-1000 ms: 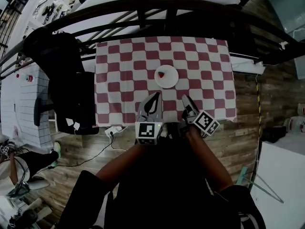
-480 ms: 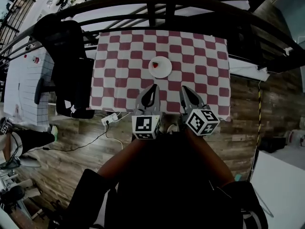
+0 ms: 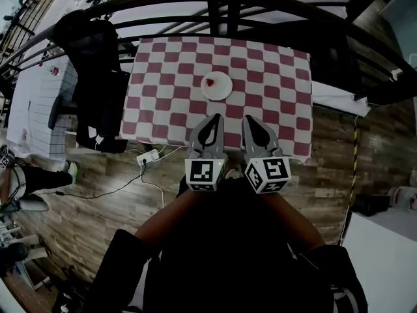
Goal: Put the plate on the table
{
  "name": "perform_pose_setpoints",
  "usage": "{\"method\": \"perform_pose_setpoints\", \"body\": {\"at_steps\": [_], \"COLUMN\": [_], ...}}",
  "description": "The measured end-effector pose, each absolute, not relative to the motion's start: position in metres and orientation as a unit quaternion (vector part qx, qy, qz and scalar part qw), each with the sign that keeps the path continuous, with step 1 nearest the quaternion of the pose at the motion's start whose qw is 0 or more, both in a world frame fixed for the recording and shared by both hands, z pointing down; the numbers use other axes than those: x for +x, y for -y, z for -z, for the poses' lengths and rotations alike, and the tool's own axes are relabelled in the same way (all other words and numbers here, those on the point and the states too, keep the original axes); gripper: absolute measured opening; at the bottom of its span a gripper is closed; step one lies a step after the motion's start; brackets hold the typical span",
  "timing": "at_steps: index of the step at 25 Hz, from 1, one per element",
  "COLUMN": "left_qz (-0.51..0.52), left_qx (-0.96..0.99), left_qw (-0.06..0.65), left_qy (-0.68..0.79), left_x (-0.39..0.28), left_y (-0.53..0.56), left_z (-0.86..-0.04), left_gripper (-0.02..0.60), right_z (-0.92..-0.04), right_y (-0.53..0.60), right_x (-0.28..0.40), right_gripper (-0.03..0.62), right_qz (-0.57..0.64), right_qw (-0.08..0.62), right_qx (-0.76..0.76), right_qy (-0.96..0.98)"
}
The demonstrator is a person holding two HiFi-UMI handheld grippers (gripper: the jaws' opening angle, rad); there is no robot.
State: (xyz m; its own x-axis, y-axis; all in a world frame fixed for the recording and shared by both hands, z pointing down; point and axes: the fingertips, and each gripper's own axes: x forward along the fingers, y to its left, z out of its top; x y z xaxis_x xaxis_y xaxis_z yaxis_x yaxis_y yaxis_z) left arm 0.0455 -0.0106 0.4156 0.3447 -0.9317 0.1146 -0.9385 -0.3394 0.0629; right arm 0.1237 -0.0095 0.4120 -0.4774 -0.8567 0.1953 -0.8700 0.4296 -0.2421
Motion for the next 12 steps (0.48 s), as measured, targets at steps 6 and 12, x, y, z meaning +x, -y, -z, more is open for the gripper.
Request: {"method": "perform_pose_setpoints", "body": {"at_steps": [6, 12], "left_qz": [-0.035, -0.039], "left_qx": [0.820, 0.819], "left_qw": [0.054, 0.053], "left_qy": [0.569, 0.570], "left_x": [0.057, 0.065], "left_y": [-0.007, -0.020], "left_z": [-0.414, -0.421], "left_gripper": [0.009, 0.009], "right_z": [-0.413, -0.420], "right_y": [-0.006, -0.017], "right_x": [0.124, 0.130], "right_gripper": [-0.003, -0.003], "right_qz": [-0.138, -0.137], "right_qw": [0.033, 0.032], "right_qx": [0.503, 0.497], "right_qy": [0.853, 0.856]}}
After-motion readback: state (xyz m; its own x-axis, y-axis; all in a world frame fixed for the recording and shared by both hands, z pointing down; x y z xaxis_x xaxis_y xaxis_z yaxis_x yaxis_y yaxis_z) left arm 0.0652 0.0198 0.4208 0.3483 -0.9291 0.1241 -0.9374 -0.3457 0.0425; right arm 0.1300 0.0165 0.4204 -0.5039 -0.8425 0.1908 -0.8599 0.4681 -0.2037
